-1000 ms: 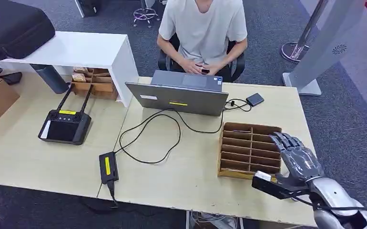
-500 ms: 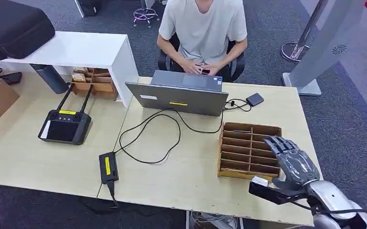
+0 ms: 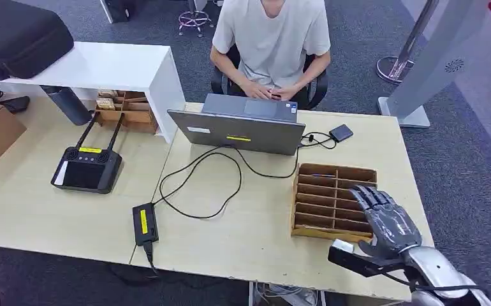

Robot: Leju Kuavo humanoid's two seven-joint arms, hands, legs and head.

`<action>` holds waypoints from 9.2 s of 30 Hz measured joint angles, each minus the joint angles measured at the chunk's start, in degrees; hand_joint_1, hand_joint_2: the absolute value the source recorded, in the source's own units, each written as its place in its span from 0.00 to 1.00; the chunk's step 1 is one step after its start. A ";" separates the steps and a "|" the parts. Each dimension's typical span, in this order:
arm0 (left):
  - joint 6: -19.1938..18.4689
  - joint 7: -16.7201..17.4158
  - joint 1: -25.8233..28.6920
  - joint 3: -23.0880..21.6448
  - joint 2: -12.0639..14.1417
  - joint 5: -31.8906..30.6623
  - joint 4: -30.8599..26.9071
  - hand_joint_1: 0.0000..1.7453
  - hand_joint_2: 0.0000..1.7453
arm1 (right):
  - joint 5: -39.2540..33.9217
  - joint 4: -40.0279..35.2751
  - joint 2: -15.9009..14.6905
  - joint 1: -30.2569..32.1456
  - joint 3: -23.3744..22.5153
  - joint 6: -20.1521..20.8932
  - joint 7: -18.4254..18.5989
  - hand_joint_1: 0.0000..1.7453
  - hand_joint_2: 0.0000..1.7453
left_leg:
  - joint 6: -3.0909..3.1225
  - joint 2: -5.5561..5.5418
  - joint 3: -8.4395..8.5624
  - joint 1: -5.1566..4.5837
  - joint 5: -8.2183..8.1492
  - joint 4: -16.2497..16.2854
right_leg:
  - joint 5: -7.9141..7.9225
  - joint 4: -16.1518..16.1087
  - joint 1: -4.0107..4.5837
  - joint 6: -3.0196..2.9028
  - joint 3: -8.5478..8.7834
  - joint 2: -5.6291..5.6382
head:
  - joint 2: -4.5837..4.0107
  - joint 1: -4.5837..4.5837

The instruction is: Pass the card to the sensor for recognition and then transmit it.

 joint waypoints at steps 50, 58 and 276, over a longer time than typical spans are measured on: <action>0.17 -0.04 -0.05 0.00 -0.20 0.00 0.17 0.00 1.00 | 8.13 6.32 9.44 1.65 -2.67 -12.09 0.50 0.00 1.00 | 0.00 0.00 0.00 0.00 0.00 0.00 | 0.00 0.00 -0.01 0.00 0.00 0.00 | 0.00 0.00; 0.17 0.00 -0.11 0.00 -0.22 0.00 0.20 0.00 1.00 | 8.07 6.75 9.55 2.04 -3.30 -12.06 0.52 0.00 1.00 | 0.00 0.01 0.00 -0.01 0.00 0.00 | 0.00 -0.01 -0.01 0.00 0.00 0.01 | 0.00 0.00; -11.30 8.28 -11.80 -4.26 -3.89 0.00 18.16 0.00 1.00 | 30.77 84.74 30.73 4.33 -80.65 18.95 7.19 0.00 1.00 | 0.78 -0.35 2.39 -1.24 -0.98 -0.52 | -1.17 -0.21 -1.34 0.92 2.30 -0.18 | 0.00 -0.09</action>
